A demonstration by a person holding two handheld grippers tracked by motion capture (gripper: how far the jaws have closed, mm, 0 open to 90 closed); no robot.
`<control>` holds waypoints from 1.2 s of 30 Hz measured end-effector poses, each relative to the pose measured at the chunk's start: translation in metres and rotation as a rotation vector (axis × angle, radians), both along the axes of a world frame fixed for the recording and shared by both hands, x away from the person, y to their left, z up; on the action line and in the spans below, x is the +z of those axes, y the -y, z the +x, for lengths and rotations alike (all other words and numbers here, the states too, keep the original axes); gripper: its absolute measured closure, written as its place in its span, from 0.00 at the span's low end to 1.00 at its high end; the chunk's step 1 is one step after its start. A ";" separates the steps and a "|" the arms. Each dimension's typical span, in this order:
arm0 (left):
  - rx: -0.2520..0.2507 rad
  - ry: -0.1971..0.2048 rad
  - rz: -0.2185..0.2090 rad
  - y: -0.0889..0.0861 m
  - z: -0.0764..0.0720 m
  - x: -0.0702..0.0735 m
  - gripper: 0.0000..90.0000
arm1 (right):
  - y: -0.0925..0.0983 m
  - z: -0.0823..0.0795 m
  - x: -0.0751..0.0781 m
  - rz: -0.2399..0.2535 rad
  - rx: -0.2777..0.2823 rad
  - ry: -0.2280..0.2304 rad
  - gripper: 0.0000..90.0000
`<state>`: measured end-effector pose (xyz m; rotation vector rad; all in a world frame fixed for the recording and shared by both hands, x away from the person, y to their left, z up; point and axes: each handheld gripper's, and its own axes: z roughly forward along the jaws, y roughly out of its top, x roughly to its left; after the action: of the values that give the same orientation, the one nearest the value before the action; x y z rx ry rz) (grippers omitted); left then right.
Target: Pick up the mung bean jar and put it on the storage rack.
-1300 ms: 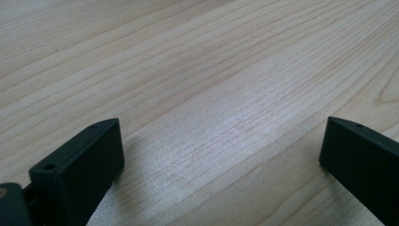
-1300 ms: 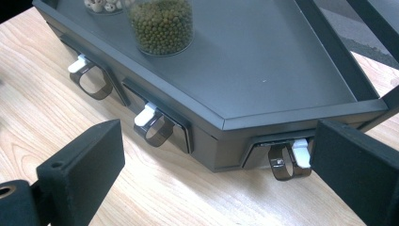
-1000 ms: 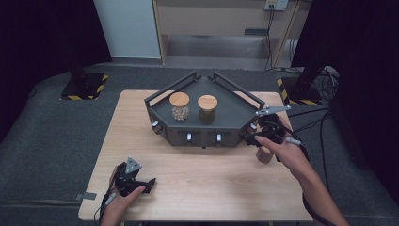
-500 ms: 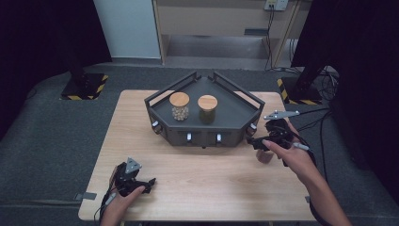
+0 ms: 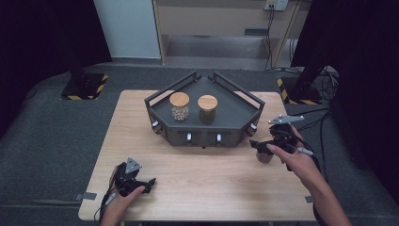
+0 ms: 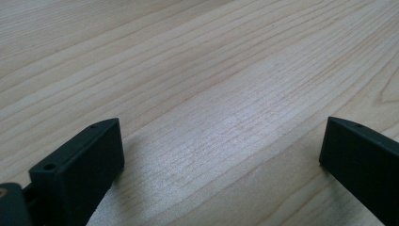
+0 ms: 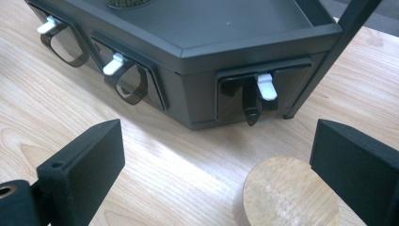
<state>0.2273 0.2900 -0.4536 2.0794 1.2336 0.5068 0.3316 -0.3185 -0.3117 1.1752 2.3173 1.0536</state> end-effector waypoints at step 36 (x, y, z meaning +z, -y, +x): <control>0.001 0.000 0.000 0.000 0.000 0.000 0.00 | 0.034 -0.018 -0.028 0.016 -0.066 -0.003 0.04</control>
<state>0.2273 0.2899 -0.4536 2.0788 1.2341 0.5071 0.3136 -0.3527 -0.3393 1.2506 2.2601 1.0494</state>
